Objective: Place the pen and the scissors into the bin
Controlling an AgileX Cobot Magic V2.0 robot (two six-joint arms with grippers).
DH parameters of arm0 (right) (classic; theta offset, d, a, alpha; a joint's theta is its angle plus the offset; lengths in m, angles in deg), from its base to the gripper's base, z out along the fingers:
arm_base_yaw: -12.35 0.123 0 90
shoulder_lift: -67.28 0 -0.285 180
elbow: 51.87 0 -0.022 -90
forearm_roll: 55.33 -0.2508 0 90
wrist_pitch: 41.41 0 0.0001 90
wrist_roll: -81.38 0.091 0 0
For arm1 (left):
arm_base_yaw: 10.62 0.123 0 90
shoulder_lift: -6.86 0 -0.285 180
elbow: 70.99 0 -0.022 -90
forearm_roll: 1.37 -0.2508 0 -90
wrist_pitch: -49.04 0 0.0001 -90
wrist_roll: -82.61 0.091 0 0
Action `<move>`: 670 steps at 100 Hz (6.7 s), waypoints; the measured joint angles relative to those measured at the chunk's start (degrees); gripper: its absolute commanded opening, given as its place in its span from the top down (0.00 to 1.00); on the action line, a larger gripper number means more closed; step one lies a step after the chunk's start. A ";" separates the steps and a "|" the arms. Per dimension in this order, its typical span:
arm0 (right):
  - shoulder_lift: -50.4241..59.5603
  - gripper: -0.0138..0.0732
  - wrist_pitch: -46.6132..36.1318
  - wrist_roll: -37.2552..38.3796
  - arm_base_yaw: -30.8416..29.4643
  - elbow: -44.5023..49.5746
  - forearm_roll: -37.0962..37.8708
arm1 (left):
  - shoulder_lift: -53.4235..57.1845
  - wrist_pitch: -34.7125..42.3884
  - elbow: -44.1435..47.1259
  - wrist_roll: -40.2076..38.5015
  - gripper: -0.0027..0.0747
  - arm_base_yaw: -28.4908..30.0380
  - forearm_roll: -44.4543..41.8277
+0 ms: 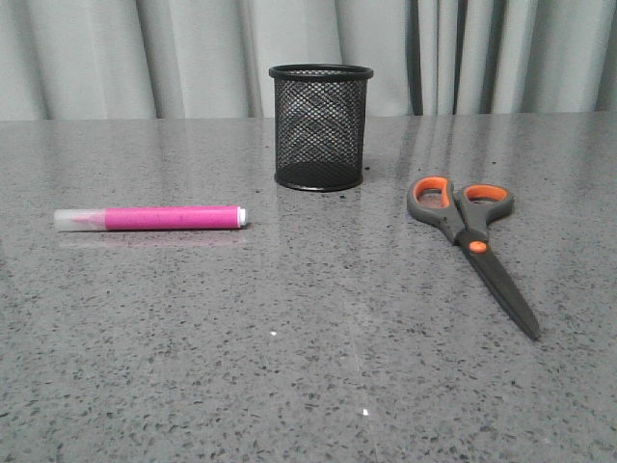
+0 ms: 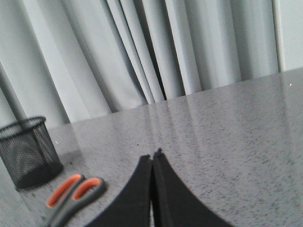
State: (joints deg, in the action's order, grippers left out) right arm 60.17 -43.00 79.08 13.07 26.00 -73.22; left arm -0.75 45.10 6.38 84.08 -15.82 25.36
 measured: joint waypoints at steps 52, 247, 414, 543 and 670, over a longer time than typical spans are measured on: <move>-15.08 0.90 20.89 0.00 0.00 -20.25 0.93 | -6.75 -13.52 -16.14 -0.21 0.99 0.00 -0.73; -47.38 0.29 36.42 -10.28 0.09 -41.88 2.09 | -96.37 -49.96 -68.26 88.44 0.50 -12.38 11.20; -47.38 0.29 37.85 -10.28 0.09 -41.88 2.02 | -102.78 -24.04 -80.10 110.34 0.99 -24.02 75.09; -47.38 0.29 38.04 -10.28 0.09 -41.88 2.02 | -95.53 -19.11 -84.25 112.59 0.99 -24.06 62.97; -69.17 0.29 46.61 -5.75 18.27 -52.88 -2.56 | -40.06 -20.16 -33.62 79.88 0.99 9.99 41.11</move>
State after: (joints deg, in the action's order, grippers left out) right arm -9.00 3.62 73.33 31.33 -26.88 -75.79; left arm -40.80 24.94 -27.24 163.96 -5.83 66.47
